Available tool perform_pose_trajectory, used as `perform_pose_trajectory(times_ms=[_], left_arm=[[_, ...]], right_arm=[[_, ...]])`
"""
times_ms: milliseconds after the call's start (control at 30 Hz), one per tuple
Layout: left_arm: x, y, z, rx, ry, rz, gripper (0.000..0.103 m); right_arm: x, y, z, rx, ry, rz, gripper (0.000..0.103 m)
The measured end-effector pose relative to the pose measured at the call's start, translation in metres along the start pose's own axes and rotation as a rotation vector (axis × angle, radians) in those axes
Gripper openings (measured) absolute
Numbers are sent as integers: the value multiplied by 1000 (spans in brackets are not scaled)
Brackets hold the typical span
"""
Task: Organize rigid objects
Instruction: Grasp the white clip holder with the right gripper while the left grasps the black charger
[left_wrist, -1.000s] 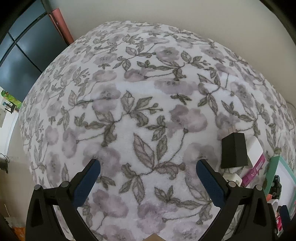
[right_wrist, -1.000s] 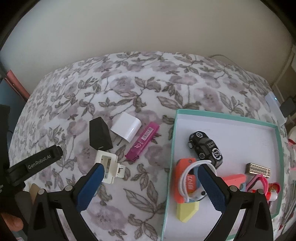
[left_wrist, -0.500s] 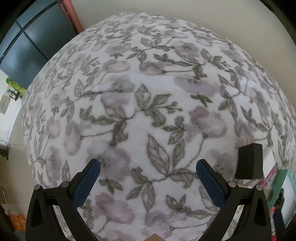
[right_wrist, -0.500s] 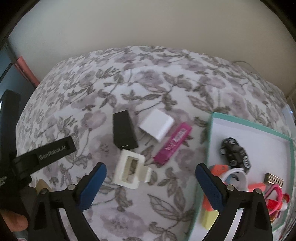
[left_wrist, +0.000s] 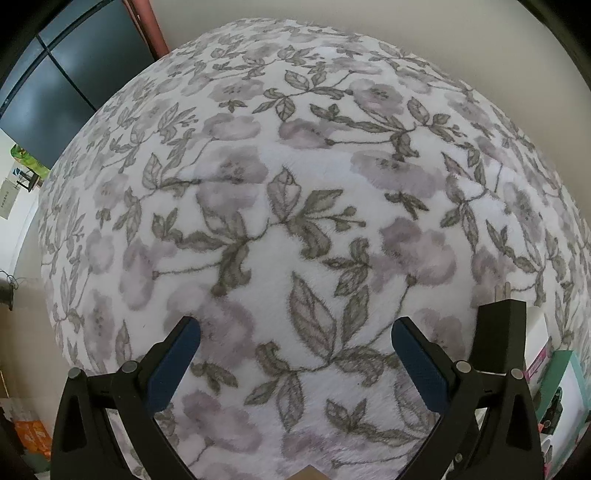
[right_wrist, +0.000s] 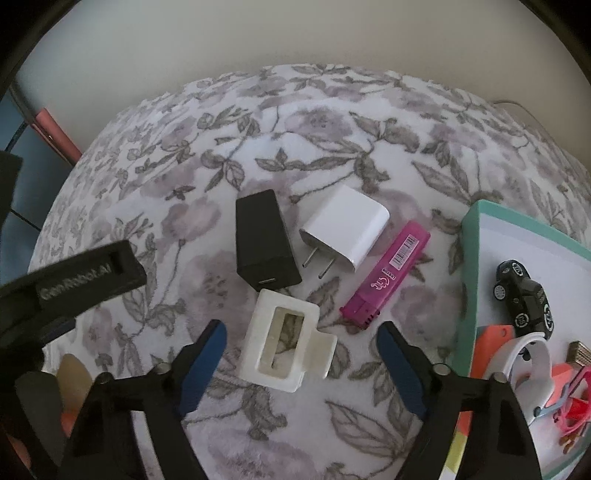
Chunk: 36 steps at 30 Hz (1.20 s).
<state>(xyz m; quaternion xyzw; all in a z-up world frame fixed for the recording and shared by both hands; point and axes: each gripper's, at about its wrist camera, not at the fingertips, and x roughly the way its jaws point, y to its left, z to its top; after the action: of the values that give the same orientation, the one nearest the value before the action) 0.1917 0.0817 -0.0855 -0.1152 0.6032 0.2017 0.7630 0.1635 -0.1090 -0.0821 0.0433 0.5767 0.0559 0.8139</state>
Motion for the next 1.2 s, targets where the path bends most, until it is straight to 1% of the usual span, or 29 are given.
perform_pose_trajectory(times_ms=[67, 100, 133, 200, 233, 267, 433, 600, 733, 900, 1100, 1200], left_arm=[[-2, -3, 1, 2, -4, -1, 103], [-3, -4, 1, 5, -7, -4, 103], [-4, -6, 2, 7, -9, -7, 103], [-6, -9, 2, 13, -15, -16, 103], [-8, -11, 2, 16, -16, -19, 103], [-8, -13, 2, 19, -17, -24, 103], [-12, -21, 2, 27, -17, -67, 103], [-18, -33, 3, 42, -14, -140, 103], [-21, -46, 1, 70, -8, -189, 103], [-22, -61, 0, 103, -2, -247, 103], [-28, -84, -3, 156, -44, -291, 103], [-25, -92, -5, 172, -55, -285, 103]], right_arm=[[3, -2, 0, 12, 8, 4, 73], [4, -3, 0, 20, 11, 9, 71], [4, -5, 0, 29, 13, 22, 70], [4, -8, 0, 42, 16, 48, 63], [4, -11, 0, 51, 18, 59, 57], [3, -13, 1, 59, 21, 68, 55], [0, -27, 1, 106, 28, 99, 53], [-5, -40, 3, 117, 24, 71, 52], [-8, -52, 3, 150, 28, 90, 52], [-15, -63, 6, 171, 11, 87, 52], [-28, -77, 8, 203, -14, 90, 52], [-32, -82, 8, 211, -23, 87, 52]])
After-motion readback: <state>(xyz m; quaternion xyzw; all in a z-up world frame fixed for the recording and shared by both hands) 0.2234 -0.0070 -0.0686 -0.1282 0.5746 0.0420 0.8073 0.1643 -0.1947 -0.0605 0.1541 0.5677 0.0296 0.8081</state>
